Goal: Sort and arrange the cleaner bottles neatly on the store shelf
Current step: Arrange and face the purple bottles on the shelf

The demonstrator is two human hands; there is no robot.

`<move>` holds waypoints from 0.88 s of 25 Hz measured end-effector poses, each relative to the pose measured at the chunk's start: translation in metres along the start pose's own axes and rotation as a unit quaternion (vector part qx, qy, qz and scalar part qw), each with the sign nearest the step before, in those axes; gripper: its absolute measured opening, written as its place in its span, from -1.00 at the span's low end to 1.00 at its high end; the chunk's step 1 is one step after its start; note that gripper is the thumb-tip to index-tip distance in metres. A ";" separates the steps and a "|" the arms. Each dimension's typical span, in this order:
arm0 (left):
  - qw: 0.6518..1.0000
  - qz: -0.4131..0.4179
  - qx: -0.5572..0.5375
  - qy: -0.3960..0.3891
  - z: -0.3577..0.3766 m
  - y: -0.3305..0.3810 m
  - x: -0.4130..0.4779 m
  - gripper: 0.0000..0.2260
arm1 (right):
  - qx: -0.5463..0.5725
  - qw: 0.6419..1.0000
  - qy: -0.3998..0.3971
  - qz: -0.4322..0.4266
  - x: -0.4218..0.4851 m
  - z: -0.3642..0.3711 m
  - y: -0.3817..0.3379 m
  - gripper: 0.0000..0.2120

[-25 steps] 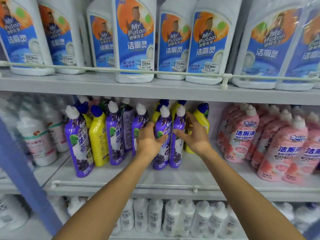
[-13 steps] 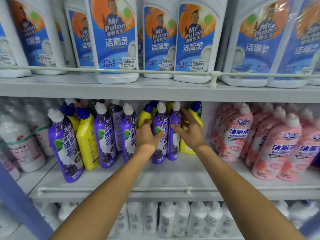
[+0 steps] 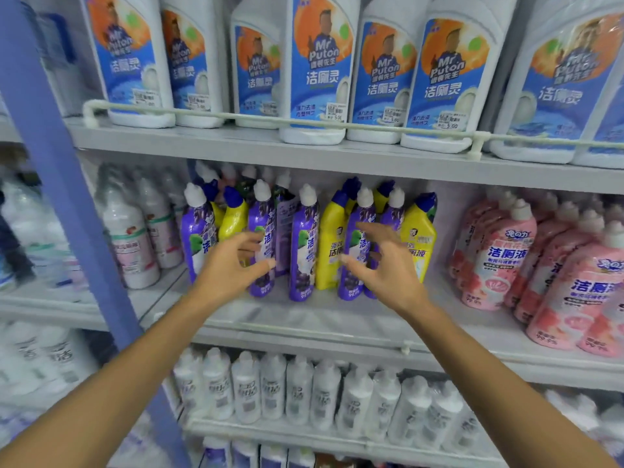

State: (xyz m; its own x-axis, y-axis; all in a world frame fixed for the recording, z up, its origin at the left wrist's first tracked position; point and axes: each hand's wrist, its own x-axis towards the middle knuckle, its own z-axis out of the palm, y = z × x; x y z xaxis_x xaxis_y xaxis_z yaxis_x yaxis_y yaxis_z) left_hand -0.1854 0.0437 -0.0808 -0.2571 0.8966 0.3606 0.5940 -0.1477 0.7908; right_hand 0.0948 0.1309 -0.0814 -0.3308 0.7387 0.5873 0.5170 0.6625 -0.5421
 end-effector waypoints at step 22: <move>0.994 -0.032 0.045 0.091 -0.092 -0.047 0.024 -0.50 | 0.048 0.999 -0.005 -0.014 0.094 0.124 -0.103 -0.46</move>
State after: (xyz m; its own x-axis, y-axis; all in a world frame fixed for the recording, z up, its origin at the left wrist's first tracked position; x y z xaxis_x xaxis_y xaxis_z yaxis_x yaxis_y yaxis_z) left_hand -0.2898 0.0336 -0.0637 -0.4250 0.8115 0.4011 0.6357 -0.0479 0.7704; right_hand -0.0880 0.1474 -0.0448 -0.3527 0.7209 0.5966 0.4303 0.6911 -0.5807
